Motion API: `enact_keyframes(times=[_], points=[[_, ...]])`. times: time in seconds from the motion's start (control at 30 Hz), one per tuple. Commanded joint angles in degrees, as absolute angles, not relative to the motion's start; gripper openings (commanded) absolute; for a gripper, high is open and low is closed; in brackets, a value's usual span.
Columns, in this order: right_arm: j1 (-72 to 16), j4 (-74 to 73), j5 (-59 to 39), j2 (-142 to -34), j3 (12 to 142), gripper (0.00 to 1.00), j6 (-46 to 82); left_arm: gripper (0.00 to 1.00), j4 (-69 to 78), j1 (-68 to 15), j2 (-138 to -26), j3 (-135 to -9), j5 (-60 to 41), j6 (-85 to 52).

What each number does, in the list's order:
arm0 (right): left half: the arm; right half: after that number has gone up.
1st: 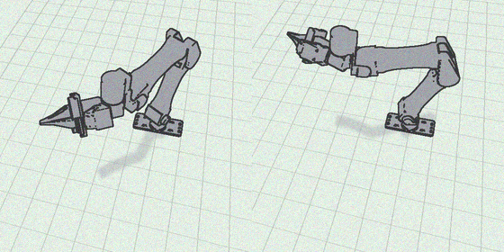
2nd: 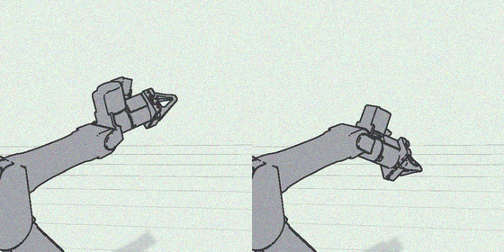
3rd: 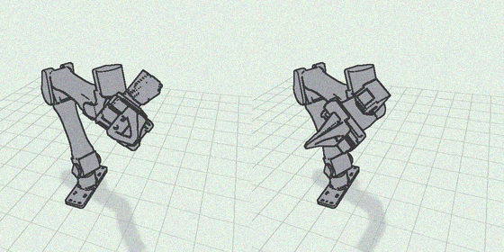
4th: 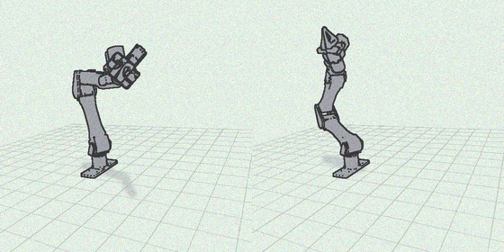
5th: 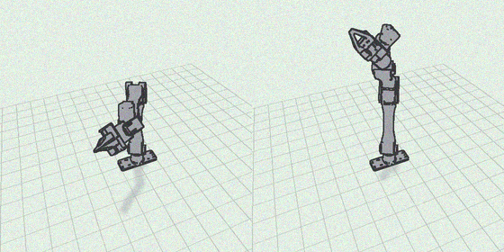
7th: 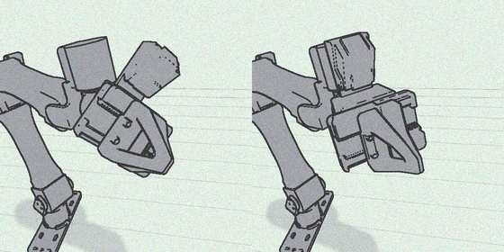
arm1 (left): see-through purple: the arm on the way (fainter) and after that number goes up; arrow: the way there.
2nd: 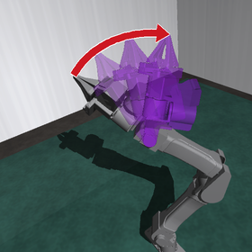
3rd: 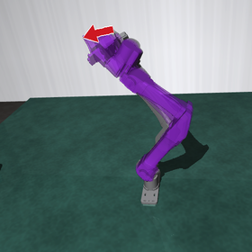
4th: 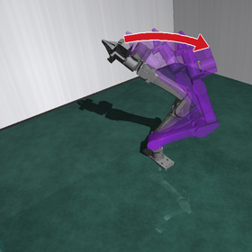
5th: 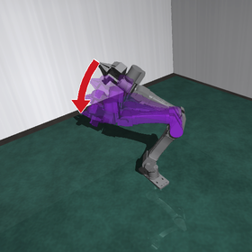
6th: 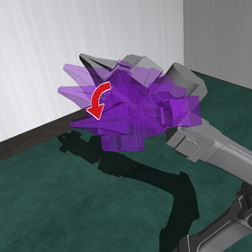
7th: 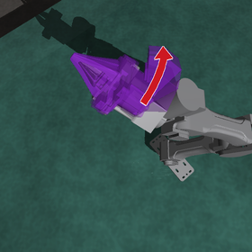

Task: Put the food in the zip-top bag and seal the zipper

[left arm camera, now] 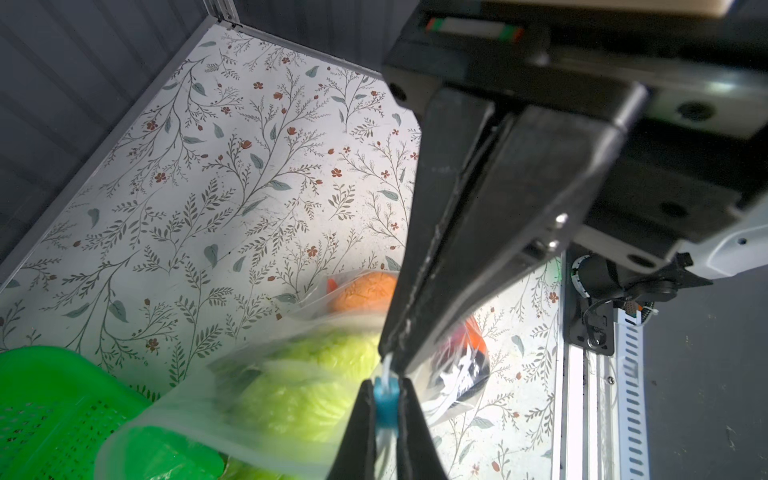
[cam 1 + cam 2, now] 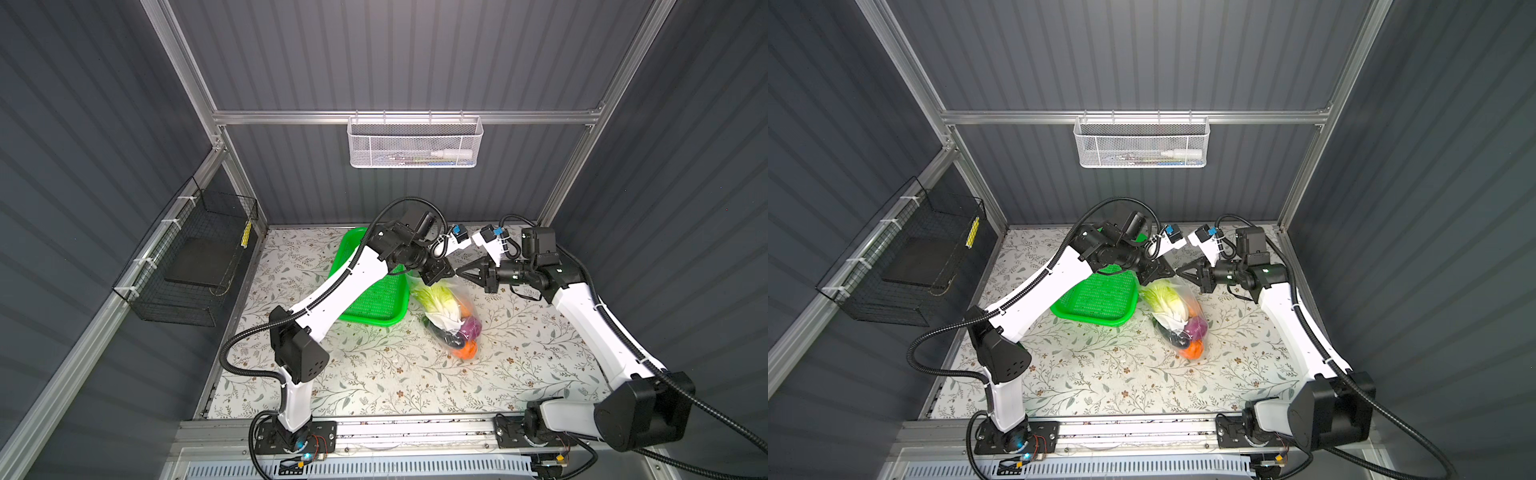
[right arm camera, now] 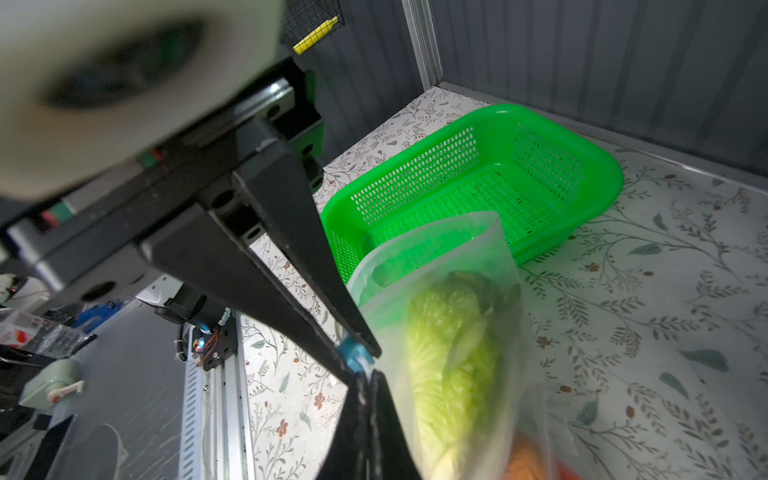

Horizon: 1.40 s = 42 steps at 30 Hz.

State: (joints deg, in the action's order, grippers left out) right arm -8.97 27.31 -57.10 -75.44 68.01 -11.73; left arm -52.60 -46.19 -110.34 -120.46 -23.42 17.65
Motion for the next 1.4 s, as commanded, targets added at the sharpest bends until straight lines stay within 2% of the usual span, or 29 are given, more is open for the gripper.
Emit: enact_keyframes(times=[0.0,0.43,0.8,1.0,1.13,1.17,1.23,1.37], points=[[-9.3,26.2,-58.3,-75.7,67.6,0.00,-11.0,0.00,-52.1,-46.6,-109.1,-121.7,-24.2,19.1],[-9.2,23.1,-47.9,-69.5,66.7,0.00,-2.4,0.00,-53.1,-45.9,-108.4,-116.7,-20.3,21.9],[-9.0,23.4,-45.9,-67.9,65.1,0.00,-3.1,0.00,-53.0,-42.5,-106.3,-115.7,-21.7,21.5],[-9.1,20.7,-48.1,-68.0,64.8,0.00,-2.9,0.00,-51.9,-42.5,-106.1,-115.8,-23.9,19.6],[-9.9,16.8,-50.3,-68.5,64.1,0.29,-0.5,0.00,-49.9,-43.0,-105.7,-115.8,-25.5,17.5],[-10.2,16.0,-50.8,-68.8,63.9,0.33,0.0,0.00,-49.4,-43.1,-105.6,-115.6,-25.7,17.2],[-10.9,15.0,-51.0,-69.8,64.1,0.35,1.0,0.00,-48.5,-43.5,-105.3,-115.2,-25.8,16.7],[-11.3,12.6,-52.1,-71.7,63.7,0.32,3.6,0.00,-48.1,-43.8,-105.4,-115.1,-25.8,16.1]])
